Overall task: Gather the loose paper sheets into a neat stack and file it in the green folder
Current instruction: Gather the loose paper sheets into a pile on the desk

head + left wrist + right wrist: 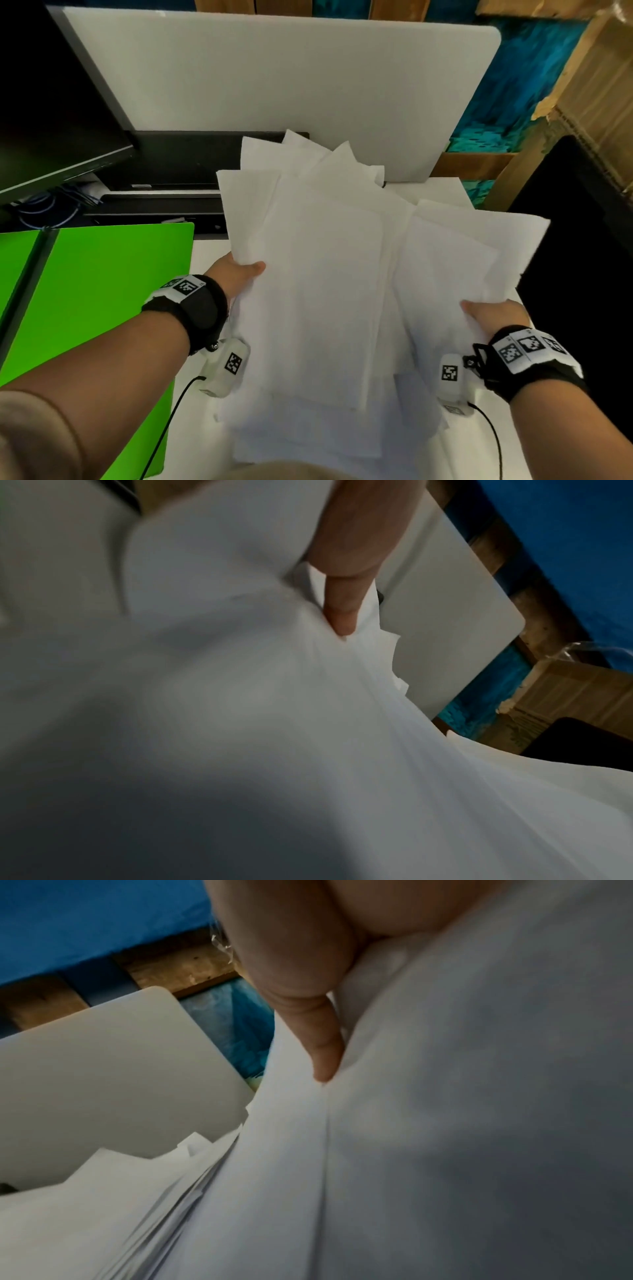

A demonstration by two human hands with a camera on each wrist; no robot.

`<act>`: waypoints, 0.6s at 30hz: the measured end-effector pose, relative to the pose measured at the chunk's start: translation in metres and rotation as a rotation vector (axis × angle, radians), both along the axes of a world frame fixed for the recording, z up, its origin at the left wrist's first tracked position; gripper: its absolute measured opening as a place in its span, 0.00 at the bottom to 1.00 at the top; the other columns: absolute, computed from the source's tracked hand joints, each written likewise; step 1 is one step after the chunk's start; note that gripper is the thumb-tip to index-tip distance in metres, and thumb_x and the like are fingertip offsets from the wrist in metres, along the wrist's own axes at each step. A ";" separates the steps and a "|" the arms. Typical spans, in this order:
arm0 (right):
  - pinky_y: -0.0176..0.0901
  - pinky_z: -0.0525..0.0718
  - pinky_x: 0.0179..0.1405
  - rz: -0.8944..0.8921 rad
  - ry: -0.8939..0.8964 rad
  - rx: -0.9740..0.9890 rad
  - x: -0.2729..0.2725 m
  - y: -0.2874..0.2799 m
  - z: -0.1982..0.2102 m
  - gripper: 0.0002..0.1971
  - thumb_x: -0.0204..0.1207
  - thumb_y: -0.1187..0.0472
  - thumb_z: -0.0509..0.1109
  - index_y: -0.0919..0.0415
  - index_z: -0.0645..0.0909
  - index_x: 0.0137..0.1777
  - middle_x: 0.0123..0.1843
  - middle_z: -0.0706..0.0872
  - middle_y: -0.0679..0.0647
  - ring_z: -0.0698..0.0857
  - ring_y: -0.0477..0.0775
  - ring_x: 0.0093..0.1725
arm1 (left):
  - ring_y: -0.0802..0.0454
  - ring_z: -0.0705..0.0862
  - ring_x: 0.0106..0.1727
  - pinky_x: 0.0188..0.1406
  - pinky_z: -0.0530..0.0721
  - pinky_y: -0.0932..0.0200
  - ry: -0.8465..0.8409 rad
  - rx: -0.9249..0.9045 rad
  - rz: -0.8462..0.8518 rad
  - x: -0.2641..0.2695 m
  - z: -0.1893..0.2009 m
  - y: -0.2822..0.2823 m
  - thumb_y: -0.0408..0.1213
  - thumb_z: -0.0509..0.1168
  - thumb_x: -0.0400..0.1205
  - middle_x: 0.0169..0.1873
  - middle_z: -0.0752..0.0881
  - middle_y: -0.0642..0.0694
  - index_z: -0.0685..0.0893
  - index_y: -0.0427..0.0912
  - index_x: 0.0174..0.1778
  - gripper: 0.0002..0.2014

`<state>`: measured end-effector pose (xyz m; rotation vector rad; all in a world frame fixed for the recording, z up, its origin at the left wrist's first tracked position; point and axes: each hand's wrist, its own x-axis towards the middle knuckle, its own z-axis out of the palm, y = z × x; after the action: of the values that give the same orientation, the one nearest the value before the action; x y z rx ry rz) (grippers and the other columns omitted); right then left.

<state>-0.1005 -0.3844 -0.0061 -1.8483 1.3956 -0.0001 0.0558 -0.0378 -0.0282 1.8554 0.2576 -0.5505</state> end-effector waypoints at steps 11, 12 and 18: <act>0.56 0.82 0.62 -0.035 0.047 0.210 0.001 0.027 -0.011 0.33 0.58 0.56 0.84 0.72 0.80 0.60 0.58 0.86 0.68 0.85 0.67 0.56 | 0.37 0.79 0.65 0.67 0.77 0.36 0.031 0.033 0.005 -0.010 -0.005 -0.002 0.31 0.78 0.50 0.60 0.77 0.42 0.55 0.46 0.74 0.57; 0.55 0.81 0.63 -0.037 0.049 0.186 0.003 0.028 -0.010 0.32 0.61 0.57 0.83 0.73 0.79 0.62 0.60 0.85 0.68 0.84 0.67 0.58 | 0.37 0.79 0.64 0.66 0.78 0.35 0.031 0.024 0.014 -0.011 -0.004 -0.003 0.31 0.76 0.49 0.59 0.78 0.42 0.56 0.45 0.74 0.56; 0.48 0.80 0.60 -0.145 -0.192 -0.028 0.001 0.001 0.037 0.27 0.67 0.58 0.79 0.72 0.80 0.63 0.65 0.84 0.66 0.83 0.63 0.63 | 0.34 0.79 0.63 0.65 0.78 0.35 0.048 0.098 0.038 -0.008 -0.002 0.014 0.23 0.77 0.60 0.58 0.77 0.41 0.58 0.43 0.72 0.48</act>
<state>-0.0999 -0.3830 0.0312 -1.7164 1.3961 -0.2645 0.0480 -0.0243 -0.0300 1.9300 0.3565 -0.5652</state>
